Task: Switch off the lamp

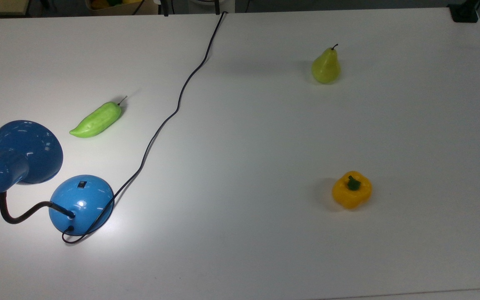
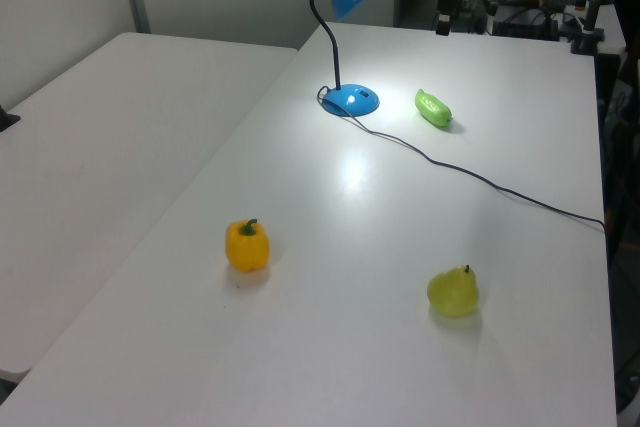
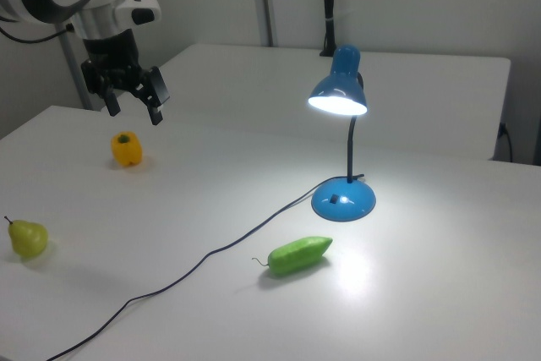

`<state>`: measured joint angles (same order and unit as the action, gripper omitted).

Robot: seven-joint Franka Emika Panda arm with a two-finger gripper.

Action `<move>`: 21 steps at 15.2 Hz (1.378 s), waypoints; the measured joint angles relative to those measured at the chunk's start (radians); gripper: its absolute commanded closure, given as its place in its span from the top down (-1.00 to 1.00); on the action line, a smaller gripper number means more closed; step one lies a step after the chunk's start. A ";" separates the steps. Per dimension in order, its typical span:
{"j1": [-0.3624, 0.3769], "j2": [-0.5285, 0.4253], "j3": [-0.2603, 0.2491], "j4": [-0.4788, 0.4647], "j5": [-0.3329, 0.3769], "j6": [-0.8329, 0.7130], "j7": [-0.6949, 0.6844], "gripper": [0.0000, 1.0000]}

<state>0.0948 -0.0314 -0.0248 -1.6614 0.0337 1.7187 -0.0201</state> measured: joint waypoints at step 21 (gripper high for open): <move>-0.089 0.000 0.085 0.000 0.000 0.000 -0.003 1.00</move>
<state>0.0056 -0.0315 0.0603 -1.6619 0.0337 1.7187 -0.0226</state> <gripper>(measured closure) 0.000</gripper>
